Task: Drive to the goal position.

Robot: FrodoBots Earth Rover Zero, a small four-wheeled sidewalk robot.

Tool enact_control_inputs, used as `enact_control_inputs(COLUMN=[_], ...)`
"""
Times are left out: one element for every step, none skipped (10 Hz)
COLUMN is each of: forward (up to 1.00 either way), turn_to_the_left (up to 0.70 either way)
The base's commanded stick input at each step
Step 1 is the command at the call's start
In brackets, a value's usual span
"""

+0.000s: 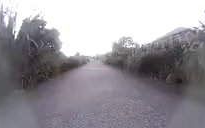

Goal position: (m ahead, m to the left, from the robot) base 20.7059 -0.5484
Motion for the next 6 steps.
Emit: enact_control_inputs(forward=[0.85, 0.85, 0.85, 0.85, 0.85, 0.85], turn_to_the_left=[-0.12, 0.00, 0.00, 0.00, 0.00, 0.00])
